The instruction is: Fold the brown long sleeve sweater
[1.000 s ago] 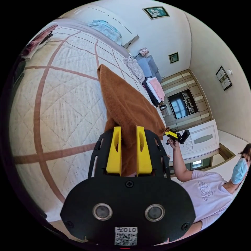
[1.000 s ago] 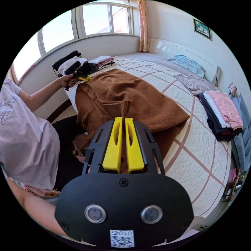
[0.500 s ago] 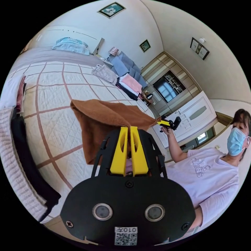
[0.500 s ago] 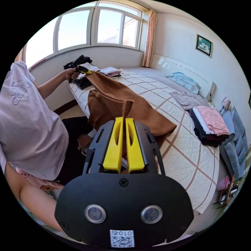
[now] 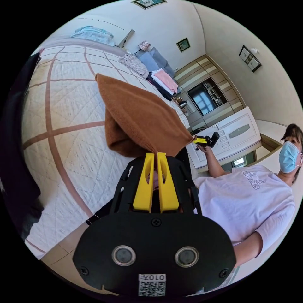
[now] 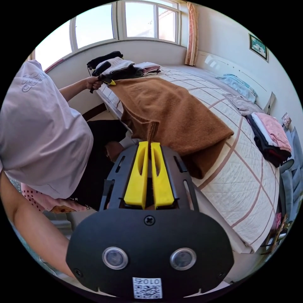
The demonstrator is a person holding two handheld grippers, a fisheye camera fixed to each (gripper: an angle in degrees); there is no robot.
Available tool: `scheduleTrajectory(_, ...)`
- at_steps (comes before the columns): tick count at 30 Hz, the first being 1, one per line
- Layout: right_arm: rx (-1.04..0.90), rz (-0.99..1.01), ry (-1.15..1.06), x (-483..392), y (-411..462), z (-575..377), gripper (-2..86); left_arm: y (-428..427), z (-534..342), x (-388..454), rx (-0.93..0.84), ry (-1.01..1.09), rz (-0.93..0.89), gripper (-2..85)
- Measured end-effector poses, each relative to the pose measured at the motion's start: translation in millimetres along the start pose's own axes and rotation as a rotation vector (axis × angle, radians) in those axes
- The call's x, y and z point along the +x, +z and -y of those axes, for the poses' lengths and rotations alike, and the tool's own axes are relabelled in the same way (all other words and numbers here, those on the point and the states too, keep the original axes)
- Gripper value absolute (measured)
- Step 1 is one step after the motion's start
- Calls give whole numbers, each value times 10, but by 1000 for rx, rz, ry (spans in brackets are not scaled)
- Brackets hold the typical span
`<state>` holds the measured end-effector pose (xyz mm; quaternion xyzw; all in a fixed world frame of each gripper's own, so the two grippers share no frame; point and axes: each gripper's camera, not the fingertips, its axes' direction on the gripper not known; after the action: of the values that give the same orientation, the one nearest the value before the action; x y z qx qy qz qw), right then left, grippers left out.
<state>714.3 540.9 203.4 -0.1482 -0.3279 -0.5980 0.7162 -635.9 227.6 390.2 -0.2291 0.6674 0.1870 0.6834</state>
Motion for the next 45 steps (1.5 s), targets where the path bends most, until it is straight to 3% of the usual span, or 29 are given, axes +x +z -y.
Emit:
scheduleTrajectory(6, -96, 115, 78, 211, 372, -98, 34, 260, -76, -92, -108, -15, 55, 11)
scheduleTrajectory(9, -52, 179, 125, 361, 331, -183, 58, 339, -123, -57, -179, 0, 63, 25)
scheduleTrajectory(13, 136, 35, 319, 735, -34, -255, 83, 283, -205, 63, -241, -2, 79, 43)
scheduleTrajectory(18, 110, -78, 610, 1269, 86, -131, 102, 21, -106, 177, -139, -31, 185, 47)
scheduleTrajectory(21, 57, -44, 647, 1394, 397, -70, 99, -69, -5, 217, -23, -46, 260, 47)
scheduleTrajectory(27, 23, -68, 742, 1526, 647, -65, 58, 89, 133, 203, 16, -60, 286, 48)
scheduleTrajectory(33, 28, 39, 819, 1874, 290, -94, 36, 509, 321, 255, -130, -24, 233, 53)
scheduleTrajectory(36, -116, -1, 834, 2063, 411, -54, 34, 771, 340, 210, -270, -44, 205, 56)
scheduleTrajectory(40, -209, 22, 793, 2226, 885, 5, 38, 865, 289, 153, -289, -65, 191, 59)
scheduleTrajectory(43, -128, -40, 781, 2175, 824, 49, 50, 891, 240, 162, -334, -45, 172, 62)
scheduleTrajectory(45, -67, -65, 801, 2084, 698, 22, 64, 733, 174, 321, -272, 13, 208, 67)
